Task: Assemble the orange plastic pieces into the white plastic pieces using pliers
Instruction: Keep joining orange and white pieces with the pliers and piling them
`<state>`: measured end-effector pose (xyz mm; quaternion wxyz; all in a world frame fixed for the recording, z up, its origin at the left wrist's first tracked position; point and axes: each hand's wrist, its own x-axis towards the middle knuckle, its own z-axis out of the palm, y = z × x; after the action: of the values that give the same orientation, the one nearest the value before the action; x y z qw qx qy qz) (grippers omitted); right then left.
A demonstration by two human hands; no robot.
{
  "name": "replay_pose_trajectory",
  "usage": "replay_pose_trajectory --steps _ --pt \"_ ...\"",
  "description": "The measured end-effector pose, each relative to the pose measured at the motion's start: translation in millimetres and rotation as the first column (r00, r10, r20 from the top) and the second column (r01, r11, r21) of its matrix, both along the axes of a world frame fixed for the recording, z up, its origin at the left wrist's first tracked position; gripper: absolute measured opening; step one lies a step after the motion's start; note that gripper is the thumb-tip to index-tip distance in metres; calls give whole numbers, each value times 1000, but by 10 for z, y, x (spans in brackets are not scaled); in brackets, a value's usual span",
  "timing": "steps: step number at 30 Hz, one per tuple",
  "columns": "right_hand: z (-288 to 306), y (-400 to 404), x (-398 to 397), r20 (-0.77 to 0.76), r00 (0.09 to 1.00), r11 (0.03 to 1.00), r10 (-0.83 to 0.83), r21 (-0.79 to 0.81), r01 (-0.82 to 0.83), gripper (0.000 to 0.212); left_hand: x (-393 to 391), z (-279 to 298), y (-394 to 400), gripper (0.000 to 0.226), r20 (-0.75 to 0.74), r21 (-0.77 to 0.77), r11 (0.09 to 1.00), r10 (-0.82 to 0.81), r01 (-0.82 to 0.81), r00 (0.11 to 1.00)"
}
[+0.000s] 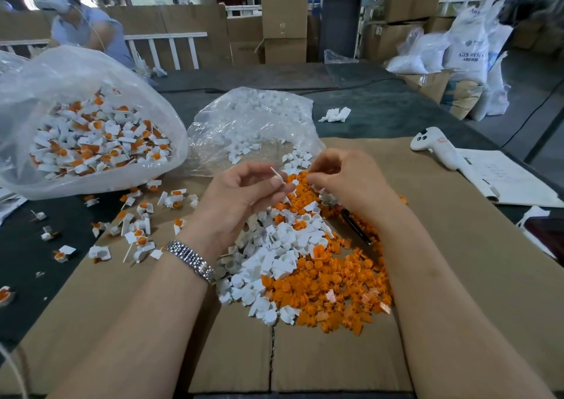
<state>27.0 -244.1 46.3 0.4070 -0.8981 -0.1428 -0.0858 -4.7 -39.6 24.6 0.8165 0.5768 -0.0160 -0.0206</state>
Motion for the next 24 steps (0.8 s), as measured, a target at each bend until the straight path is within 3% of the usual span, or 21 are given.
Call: replay_pose_trajectory --steps 4,7,12,19,24 --pt "-12 -16 -88 -68 991 918 116 387 -81 5 -8 -58 14 33 -6 -92 996 -20 19 1000" --pt "15 14 -143 -76 968 851 240 496 -173 9 -24 -67 36 30 31 -83 996 -32 35 999" --pt "10 125 -215 18 965 905 261 345 -251 6 -67 -73 45 34 61 -68 996 -56 61 997" --pt "-8 210 -245 75 984 957 163 229 -176 5 -84 -87 15 23 123 -60 998 -13 20 992" --pt "-59 348 -252 60 997 972 56 224 -68 10 -99 -121 5 22 278 216 961 112 -176 954"
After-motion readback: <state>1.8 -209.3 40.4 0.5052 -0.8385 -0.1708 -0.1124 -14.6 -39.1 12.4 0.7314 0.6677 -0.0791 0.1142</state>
